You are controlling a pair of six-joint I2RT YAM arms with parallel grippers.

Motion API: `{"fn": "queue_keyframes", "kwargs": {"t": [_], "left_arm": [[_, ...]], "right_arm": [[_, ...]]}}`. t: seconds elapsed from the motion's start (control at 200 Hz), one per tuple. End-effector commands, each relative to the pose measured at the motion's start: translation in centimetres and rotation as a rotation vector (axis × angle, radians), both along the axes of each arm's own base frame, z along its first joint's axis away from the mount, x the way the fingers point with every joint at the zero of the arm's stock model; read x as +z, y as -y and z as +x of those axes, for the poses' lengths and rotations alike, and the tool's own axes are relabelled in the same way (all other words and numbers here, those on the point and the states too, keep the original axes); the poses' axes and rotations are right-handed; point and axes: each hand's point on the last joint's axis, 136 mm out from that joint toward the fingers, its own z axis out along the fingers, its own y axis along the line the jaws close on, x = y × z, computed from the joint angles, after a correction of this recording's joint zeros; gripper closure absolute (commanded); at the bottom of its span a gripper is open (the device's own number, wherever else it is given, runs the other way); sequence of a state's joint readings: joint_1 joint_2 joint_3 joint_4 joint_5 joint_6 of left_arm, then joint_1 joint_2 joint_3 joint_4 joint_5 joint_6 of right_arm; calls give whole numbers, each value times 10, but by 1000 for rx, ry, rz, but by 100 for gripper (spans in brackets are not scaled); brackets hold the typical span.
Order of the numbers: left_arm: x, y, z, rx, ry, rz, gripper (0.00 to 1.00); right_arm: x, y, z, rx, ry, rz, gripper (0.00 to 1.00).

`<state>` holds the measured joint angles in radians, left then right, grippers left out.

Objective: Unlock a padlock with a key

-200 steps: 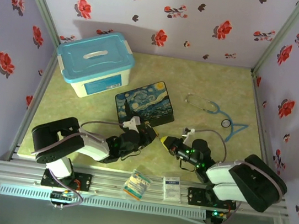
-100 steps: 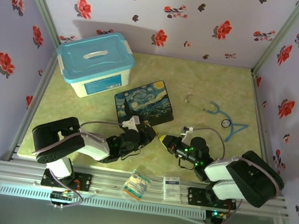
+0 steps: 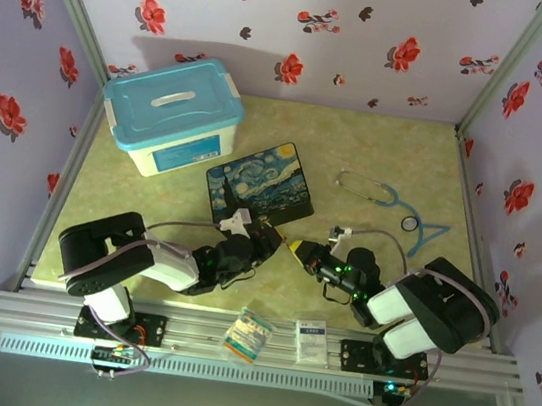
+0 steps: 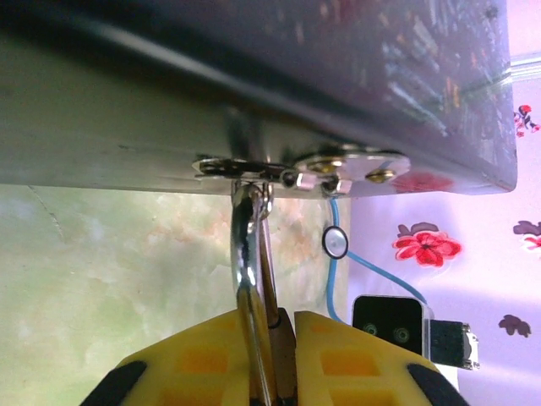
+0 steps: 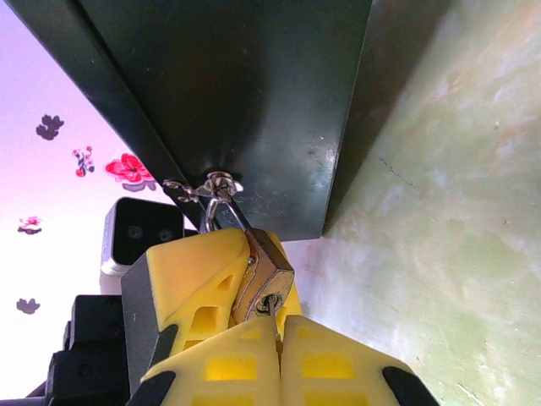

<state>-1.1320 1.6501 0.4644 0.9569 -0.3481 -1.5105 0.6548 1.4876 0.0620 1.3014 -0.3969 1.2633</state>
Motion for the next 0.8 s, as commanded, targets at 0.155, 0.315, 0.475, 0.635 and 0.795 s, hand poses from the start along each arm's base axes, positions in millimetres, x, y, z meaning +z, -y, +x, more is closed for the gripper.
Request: {"fn": "queue_keyframes", "kwargs": {"t": [0.155, 0.315, 0.475, 0.635, 0.795], "left_arm": [[55, 39, -20, -146, 31, -182, 100], [57, 39, -19, -143, 32, -195, 100], [57, 44, -19, -150, 26, -212, 100], [52, 47, -20, -156, 18, -219, 100], [56, 52, -22, -173, 16, -250, 100]], "right_arm": [[11, -1, 14, -11, 135, -152, 100], [18, -1, 12, -14, 125, -129, 100], [20, -1, 13, -32, 66, -89, 100], [28, -8, 15, -41, -66, 30, 100], [27, -15, 17, -27, -135, 106, 100]]}}
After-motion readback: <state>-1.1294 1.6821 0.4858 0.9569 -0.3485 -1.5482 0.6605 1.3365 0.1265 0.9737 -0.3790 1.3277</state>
